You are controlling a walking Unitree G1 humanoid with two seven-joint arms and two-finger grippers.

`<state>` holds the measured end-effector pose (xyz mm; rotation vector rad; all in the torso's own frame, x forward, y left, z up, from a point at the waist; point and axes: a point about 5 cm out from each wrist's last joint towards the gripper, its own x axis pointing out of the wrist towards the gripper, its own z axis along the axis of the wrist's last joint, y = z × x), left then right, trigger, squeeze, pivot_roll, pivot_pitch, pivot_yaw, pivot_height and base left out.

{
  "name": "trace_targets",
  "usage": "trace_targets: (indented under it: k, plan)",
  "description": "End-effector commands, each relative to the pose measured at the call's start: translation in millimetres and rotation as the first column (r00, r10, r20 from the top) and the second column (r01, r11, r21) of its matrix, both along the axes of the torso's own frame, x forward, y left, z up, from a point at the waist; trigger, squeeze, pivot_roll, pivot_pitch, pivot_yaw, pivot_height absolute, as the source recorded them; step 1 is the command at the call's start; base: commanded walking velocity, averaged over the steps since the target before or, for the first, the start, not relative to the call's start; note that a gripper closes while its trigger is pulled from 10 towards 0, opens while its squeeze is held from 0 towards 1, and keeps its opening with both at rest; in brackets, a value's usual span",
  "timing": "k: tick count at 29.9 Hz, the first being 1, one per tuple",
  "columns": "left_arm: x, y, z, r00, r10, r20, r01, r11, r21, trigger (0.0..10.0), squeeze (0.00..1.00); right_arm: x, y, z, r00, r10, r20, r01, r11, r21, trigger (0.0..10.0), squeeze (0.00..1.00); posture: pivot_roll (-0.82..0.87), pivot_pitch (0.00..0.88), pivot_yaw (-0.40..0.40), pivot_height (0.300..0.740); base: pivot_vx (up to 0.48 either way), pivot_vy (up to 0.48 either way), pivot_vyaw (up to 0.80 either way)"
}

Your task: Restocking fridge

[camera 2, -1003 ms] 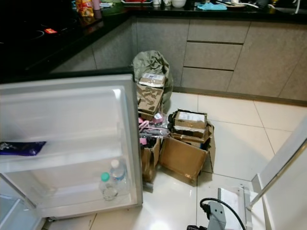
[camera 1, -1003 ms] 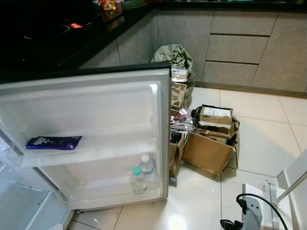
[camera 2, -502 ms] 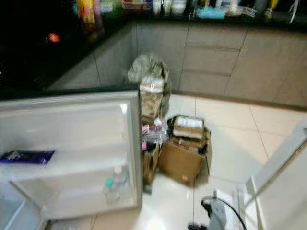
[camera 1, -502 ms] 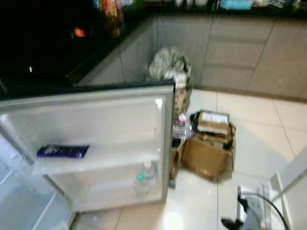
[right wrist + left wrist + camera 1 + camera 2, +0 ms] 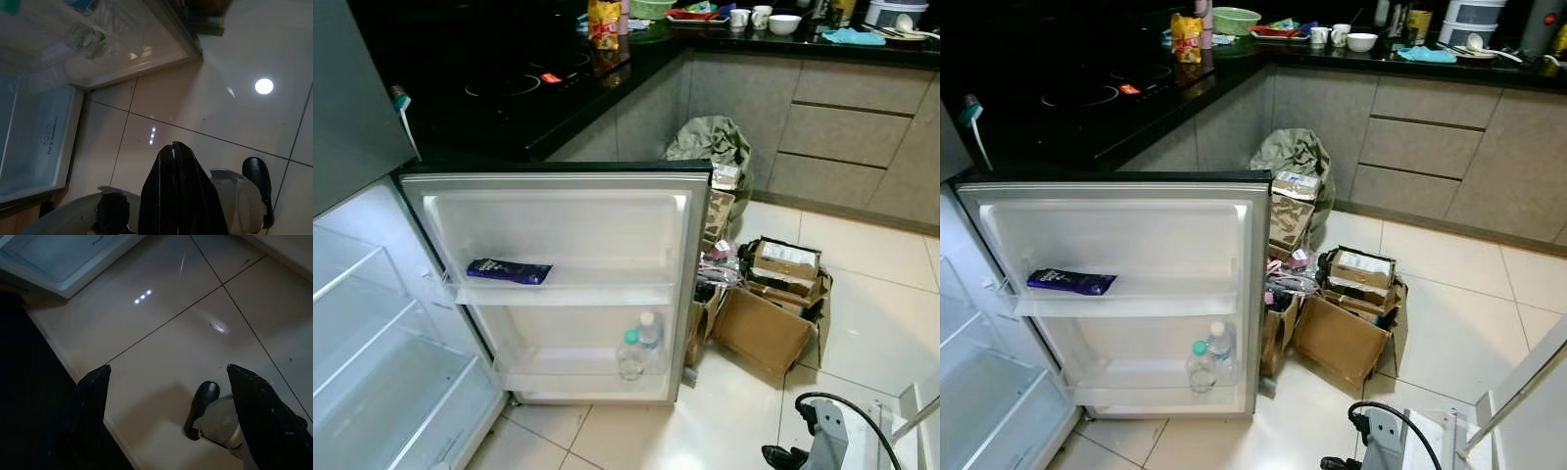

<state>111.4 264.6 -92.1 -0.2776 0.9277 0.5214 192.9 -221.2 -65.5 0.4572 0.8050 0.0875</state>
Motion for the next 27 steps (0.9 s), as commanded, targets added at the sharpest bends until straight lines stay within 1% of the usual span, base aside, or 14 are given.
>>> trace_targets:
  k: [1,11,27]
  plan:
    - [-0.5,-5.3,-2,1.0,-0.021,-0.013,0.021,1.0,-0.01,10.0,0.0,0.9,0.9,1,1.0,0.007,0.015,-0.007,1.0,0.026,10.0,0.0,-0.09,0.0,0.016,0.689,0.0,0.0,0.0]
    - [1.7,-9.1,-2,0.999,-0.049,-0.012,0.048,0.999,-0.01,10.0,0.0,-2.1,-4.1,0,1.0,0.016,-0.014,-0.016,1.0,-0.002,10.0,0.0,-0.1,0.0,0.008,0.74,0.0,0.0,0.0]
    - [6.0,-16.4,-3,0.995,-0.103,-0.013,0.102,0.995,-0.014,10.0,0.0,-9.9,-3.2,-4,0.999,0.025,-0.048,-0.026,1.0,-0.003,10.0,0.0,-0.1,0.0,0.015,0.74,0.0,0.0,0.0]
